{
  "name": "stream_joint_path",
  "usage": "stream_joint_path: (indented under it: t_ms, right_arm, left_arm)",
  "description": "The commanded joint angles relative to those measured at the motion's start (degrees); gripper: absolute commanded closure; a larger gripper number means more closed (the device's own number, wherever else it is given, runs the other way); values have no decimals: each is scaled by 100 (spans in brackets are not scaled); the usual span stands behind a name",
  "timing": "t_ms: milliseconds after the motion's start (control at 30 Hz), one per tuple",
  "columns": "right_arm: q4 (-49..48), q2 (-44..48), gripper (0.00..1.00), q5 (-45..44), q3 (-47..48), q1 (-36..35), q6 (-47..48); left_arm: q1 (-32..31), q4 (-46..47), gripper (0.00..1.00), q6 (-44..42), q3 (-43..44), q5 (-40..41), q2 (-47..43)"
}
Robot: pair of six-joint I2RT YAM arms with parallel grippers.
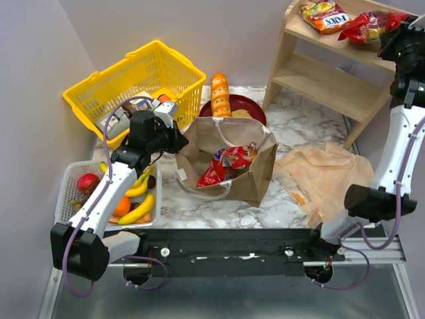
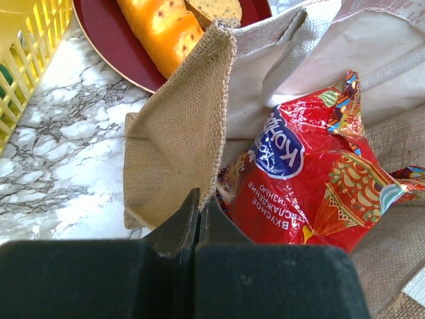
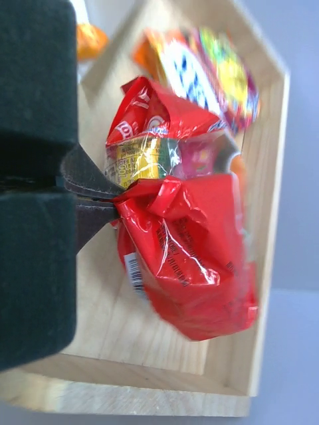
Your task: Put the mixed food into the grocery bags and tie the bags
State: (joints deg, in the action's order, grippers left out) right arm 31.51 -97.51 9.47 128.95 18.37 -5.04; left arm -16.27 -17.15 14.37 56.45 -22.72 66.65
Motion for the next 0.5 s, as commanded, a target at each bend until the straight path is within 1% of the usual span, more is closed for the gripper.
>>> stream_joint_path:
  t_ms: [0,67,167,233,267,333,367,400,433,467]
  right_arm:
    - [-1514,1250,99,1521,-378,-201,256]
    - [-1577,1489,99,1619,-537,-395,389]
    - [-1647,1919,99,1506,-817,-913,616]
    - [-1788,2226,99,1583,-1046,-1335,601]
    - [-1823,2324,99,1627,-1325,-1475,548]
    - [-1972,2570,99,1645,-1704,-2028,521]
    - [-2043,2849,99,1576,-2254,-2239,521]
    - [-2217,2974,99,1584,-2529,-2633,513]
    - [-2323,3080,99,1584,-2880,-2820,521]
    - [-2377,3211,99,1392,-3145,-3039,513]
  left_arm:
    - [-16,-175,100,-75,-2,31,-47]
    - [-16,-166,100,-75,-2,31,-65]
    - [-16,-166,100,-84,-2,31,-100]
    - [-16,-166,100,-66,-19,31,-108]
    - [-16,-166,100,-66,-20,31,-117]
    - [-16,-157,100,-75,-20,31,-126]
    - [-16,-166,100,-66,-20,48,-118]
    - [-16,-166,100,-57,-20,57,-117]
    - [-16,-157,100,-49,-20,48,-109]
    - [-16,-149,100,-48,-20,31,-100]
